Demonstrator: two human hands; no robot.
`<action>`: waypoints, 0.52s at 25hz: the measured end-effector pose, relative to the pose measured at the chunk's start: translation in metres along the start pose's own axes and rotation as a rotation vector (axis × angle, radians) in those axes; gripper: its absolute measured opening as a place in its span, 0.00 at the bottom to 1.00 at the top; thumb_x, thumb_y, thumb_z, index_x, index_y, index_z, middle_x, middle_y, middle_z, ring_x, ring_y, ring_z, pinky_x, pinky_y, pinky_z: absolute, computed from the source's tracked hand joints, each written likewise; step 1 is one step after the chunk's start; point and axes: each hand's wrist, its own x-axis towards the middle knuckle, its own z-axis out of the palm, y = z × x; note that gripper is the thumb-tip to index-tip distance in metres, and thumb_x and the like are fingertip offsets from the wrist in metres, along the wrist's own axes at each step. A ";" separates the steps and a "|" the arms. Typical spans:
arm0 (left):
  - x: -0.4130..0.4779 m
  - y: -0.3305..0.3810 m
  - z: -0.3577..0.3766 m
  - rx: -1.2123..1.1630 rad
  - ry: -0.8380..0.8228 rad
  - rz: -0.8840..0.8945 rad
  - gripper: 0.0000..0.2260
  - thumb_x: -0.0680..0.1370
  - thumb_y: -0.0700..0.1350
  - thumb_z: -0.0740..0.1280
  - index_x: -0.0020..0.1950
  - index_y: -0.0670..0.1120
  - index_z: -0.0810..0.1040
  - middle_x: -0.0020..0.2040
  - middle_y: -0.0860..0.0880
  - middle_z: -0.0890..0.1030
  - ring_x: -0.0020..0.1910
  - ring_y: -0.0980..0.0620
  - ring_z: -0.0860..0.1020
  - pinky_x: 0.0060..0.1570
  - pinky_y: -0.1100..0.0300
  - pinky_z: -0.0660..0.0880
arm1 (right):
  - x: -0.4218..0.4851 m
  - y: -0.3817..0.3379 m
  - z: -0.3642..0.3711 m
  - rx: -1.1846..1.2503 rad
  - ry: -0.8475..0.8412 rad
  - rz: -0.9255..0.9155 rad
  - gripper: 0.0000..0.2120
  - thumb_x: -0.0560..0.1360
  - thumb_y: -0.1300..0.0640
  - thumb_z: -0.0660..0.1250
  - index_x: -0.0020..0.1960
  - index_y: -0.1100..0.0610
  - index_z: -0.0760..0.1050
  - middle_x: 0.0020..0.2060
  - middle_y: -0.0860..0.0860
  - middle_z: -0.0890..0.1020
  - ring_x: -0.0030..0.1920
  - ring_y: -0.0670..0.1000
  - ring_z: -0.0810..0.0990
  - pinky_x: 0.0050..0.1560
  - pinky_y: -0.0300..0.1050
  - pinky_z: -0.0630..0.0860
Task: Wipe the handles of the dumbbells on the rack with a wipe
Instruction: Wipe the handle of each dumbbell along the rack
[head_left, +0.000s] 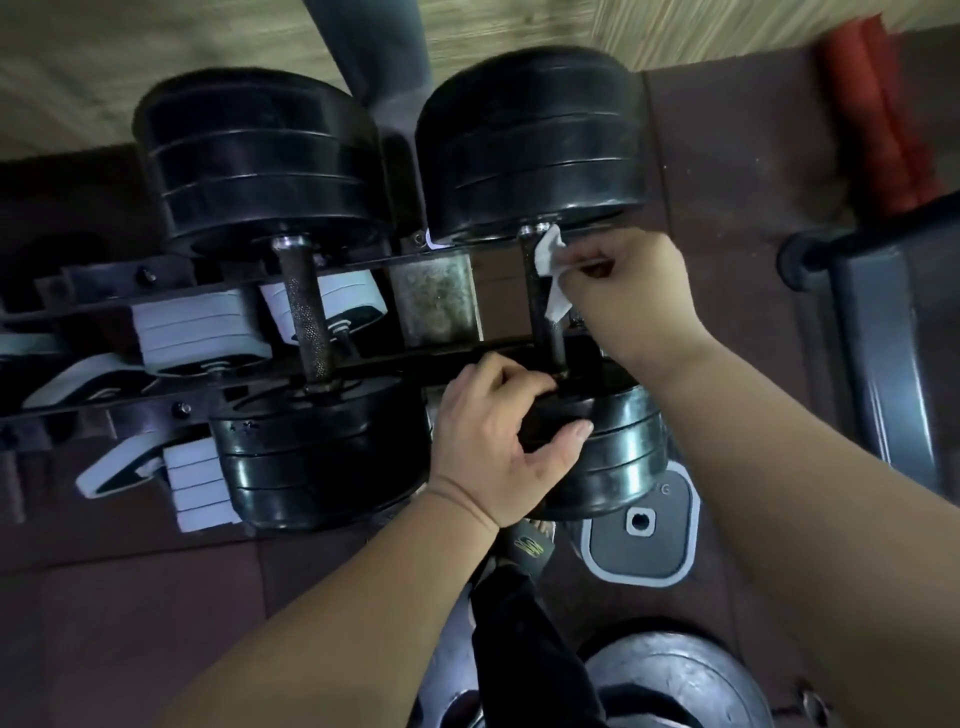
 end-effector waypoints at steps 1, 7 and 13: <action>0.000 0.000 0.000 0.000 0.001 0.004 0.22 0.73 0.61 0.68 0.52 0.44 0.86 0.48 0.47 0.80 0.46 0.46 0.80 0.48 0.49 0.79 | -0.002 0.001 0.001 0.024 -0.017 0.010 0.06 0.77 0.56 0.70 0.49 0.54 0.87 0.46 0.49 0.84 0.45 0.46 0.81 0.49 0.39 0.76; -0.002 0.000 0.001 -0.028 -0.003 -0.016 0.22 0.74 0.63 0.67 0.53 0.45 0.86 0.48 0.47 0.79 0.46 0.46 0.79 0.48 0.48 0.78 | 0.013 0.006 0.011 0.076 0.036 0.084 0.06 0.76 0.58 0.73 0.52 0.50 0.85 0.39 0.39 0.82 0.45 0.40 0.82 0.45 0.24 0.74; -0.002 -0.004 0.002 -0.029 0.011 0.003 0.22 0.74 0.61 0.68 0.53 0.44 0.86 0.47 0.45 0.79 0.46 0.45 0.79 0.49 0.49 0.78 | 0.007 0.023 0.001 0.013 -0.114 0.054 0.05 0.71 0.56 0.79 0.47 0.53 0.86 0.40 0.48 0.85 0.40 0.43 0.81 0.41 0.29 0.75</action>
